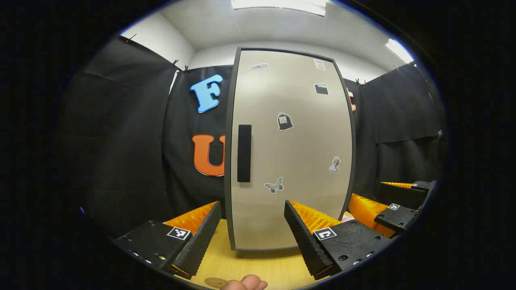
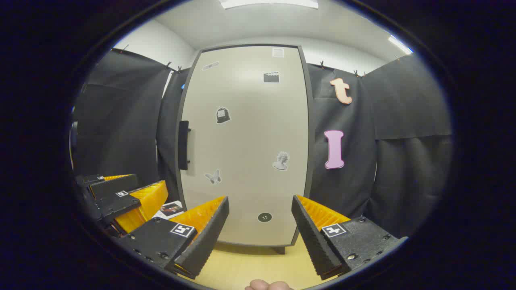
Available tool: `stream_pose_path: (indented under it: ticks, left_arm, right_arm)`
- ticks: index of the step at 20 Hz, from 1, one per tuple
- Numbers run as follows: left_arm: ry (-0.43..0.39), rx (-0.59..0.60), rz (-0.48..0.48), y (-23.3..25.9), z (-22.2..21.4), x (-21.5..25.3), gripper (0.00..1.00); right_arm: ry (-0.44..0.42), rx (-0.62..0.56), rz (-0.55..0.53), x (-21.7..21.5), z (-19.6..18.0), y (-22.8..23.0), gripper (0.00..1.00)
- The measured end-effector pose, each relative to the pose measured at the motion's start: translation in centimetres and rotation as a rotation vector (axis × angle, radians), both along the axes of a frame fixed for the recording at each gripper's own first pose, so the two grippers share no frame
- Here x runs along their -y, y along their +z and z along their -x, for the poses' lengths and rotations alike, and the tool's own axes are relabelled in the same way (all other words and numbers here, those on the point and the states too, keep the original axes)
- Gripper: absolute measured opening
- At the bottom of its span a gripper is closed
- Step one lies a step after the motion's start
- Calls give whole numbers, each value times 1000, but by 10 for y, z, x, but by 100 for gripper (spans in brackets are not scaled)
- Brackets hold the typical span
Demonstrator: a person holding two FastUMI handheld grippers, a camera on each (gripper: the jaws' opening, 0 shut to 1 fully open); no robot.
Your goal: Open the cabinet door with the right hand, grasp the bottle in the cabinet with the left hand and place it on the coaster, then close the cabinet door with the right hand.
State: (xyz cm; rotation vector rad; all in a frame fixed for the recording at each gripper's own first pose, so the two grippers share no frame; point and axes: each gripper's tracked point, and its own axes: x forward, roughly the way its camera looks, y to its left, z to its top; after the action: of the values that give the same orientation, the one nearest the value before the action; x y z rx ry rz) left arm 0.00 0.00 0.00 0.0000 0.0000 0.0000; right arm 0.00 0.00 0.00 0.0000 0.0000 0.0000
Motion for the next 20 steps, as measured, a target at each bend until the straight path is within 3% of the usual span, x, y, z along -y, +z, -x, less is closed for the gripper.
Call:
stream_pose_path:
  ticks: [4,10,20]
  left_arm:
    - [-24,55,30,15,4,3,95]
    - [-1,25,44,9,4,-4,95]
    - [-14,-3,42,3,5,4,95]
  right_arm:
    - [-13,22,7,4,3,4,100]
    - [-18,42,72,0,5,8,100]
    - [10,33,33,-3,-2,5,100]
